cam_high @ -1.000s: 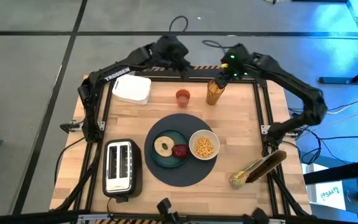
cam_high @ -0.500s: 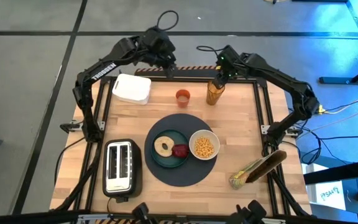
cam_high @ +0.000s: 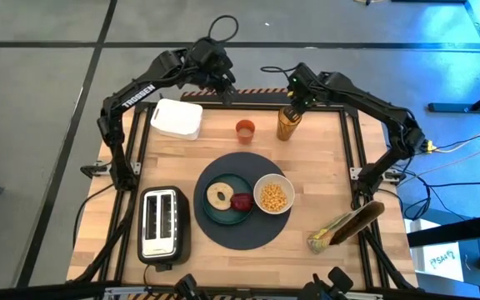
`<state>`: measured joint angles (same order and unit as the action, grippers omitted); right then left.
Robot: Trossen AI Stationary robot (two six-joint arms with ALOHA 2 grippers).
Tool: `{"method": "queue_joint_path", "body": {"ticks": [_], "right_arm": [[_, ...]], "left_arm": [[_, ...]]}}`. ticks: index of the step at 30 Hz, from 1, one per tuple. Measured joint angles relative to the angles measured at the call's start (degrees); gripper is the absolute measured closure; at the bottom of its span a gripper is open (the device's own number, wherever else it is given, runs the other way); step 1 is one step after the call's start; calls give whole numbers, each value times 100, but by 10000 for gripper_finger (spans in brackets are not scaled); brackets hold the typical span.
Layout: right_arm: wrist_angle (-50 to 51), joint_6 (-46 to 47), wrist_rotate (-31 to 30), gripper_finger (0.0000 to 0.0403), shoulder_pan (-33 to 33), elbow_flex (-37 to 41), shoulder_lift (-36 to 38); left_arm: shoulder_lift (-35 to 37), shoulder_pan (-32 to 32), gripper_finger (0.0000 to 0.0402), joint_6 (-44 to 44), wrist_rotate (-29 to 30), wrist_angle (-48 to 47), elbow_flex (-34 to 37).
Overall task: Arrange a breakfast setting
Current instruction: Put the orange spoon on the table mat
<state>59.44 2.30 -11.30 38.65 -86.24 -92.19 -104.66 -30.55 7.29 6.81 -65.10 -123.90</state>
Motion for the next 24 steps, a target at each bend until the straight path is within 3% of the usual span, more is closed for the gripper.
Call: {"method": "queue_joint_path", "body": {"ticks": [7,14,24], "right_arm": [[-142,-130,57,332,0,0,-80],[-130,-158,187,396,0,0,-85],[-44,-220,184,399,0,0,-51]], "left_arm": [[0,161,285,137,-9,-2,0],[0,365,285,320,95,-53,0],[0,551,285,332,341,-573,0]]}}
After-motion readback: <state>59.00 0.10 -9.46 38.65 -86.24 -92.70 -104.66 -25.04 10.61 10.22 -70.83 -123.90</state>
